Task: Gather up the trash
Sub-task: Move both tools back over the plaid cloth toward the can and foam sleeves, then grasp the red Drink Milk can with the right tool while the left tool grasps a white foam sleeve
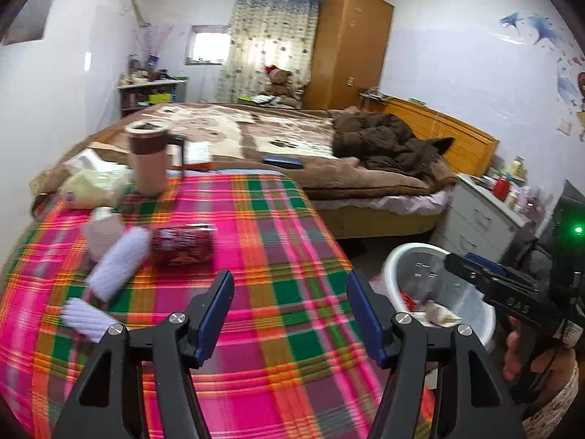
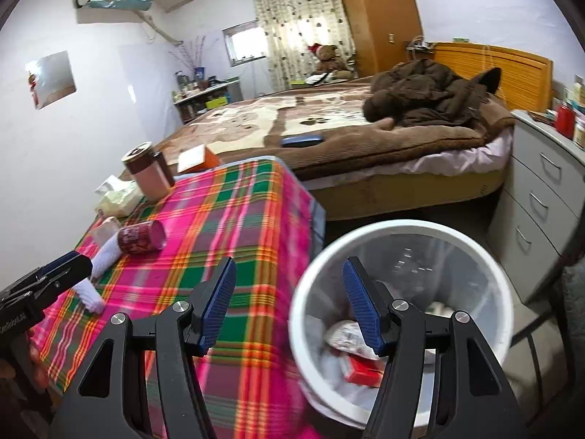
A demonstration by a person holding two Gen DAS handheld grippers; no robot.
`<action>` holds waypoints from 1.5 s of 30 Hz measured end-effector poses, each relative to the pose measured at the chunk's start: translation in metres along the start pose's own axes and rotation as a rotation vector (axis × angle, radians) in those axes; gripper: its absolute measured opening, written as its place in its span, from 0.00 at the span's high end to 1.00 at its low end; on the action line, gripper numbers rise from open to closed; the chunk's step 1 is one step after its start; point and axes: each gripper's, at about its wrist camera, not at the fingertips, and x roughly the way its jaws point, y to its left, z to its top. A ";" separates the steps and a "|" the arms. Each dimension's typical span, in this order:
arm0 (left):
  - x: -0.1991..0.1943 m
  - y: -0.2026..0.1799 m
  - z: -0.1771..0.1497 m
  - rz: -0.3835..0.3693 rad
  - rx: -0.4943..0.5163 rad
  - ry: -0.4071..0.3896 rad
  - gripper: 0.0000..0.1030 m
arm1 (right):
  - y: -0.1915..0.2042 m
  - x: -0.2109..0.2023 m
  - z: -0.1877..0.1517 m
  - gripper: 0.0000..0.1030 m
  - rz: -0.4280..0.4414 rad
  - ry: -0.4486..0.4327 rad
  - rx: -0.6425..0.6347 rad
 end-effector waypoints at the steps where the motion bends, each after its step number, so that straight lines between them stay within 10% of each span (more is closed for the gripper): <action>1: -0.002 0.009 0.000 0.014 -0.006 -0.003 0.36 | 0.005 0.002 0.000 0.40 0.010 -0.003 -0.009; 18: -0.010 0.134 -0.006 0.176 -0.145 0.017 0.35 | 0.080 0.053 0.008 0.40 0.129 0.075 -0.123; 45: 0.043 0.203 -0.005 0.148 -0.159 0.110 0.35 | 0.188 0.148 0.035 0.40 0.365 0.149 -0.469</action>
